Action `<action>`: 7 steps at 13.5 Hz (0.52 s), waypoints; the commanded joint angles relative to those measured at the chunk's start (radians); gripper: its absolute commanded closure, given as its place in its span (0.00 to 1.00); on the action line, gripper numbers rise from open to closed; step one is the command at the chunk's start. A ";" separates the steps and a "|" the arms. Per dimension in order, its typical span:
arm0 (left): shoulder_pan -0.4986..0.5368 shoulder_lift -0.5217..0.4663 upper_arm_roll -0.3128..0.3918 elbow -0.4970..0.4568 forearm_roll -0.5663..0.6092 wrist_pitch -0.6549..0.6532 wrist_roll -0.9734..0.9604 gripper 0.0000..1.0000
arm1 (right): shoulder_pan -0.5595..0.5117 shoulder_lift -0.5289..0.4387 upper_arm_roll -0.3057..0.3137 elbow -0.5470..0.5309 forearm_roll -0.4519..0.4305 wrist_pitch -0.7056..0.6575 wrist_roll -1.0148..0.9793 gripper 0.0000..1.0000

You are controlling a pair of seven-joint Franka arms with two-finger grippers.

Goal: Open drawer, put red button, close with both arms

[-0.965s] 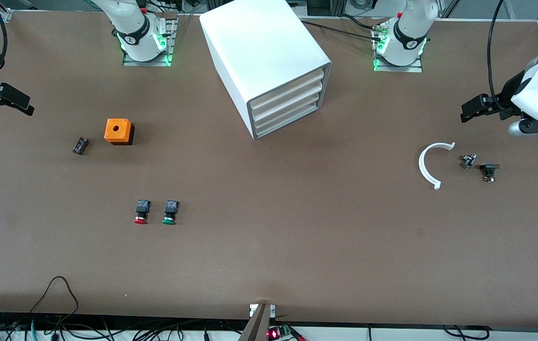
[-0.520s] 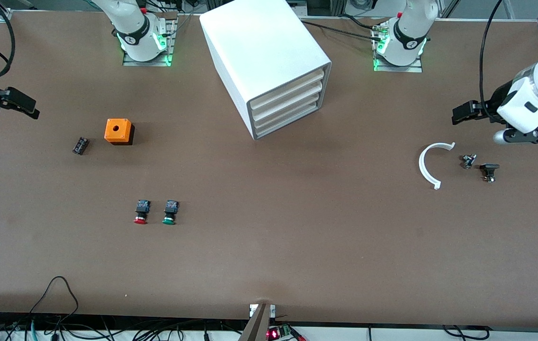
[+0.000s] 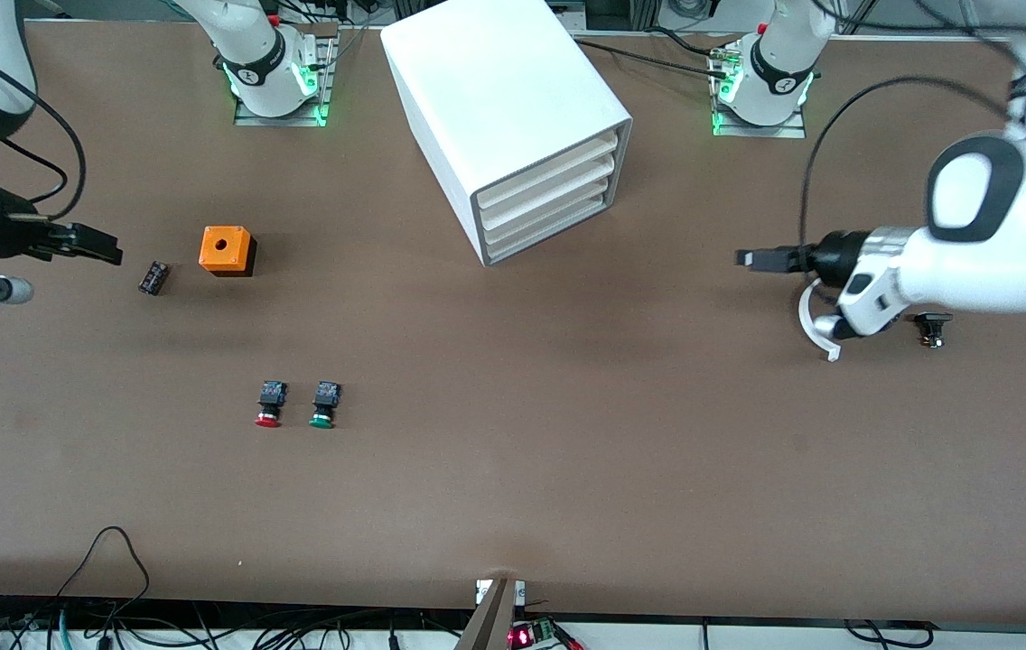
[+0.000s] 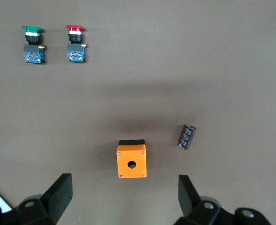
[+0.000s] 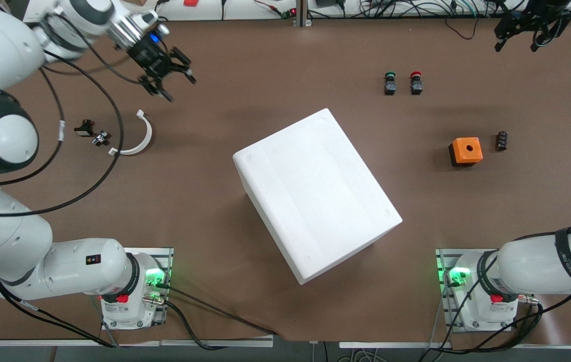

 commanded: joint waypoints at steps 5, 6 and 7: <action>-0.172 0.166 -0.002 -0.182 -0.374 0.090 0.299 0.00 | 0.044 0.172 -0.003 0.034 0.006 0.125 0.006 0.00; -0.201 0.175 -0.002 -0.200 -0.405 0.102 0.364 0.00 | 0.041 0.191 -0.004 0.033 0.006 0.140 0.006 0.00; -0.224 0.175 -0.002 -0.215 -0.432 0.107 0.389 0.00 | 0.038 0.214 -0.007 0.033 0.006 0.159 0.004 0.00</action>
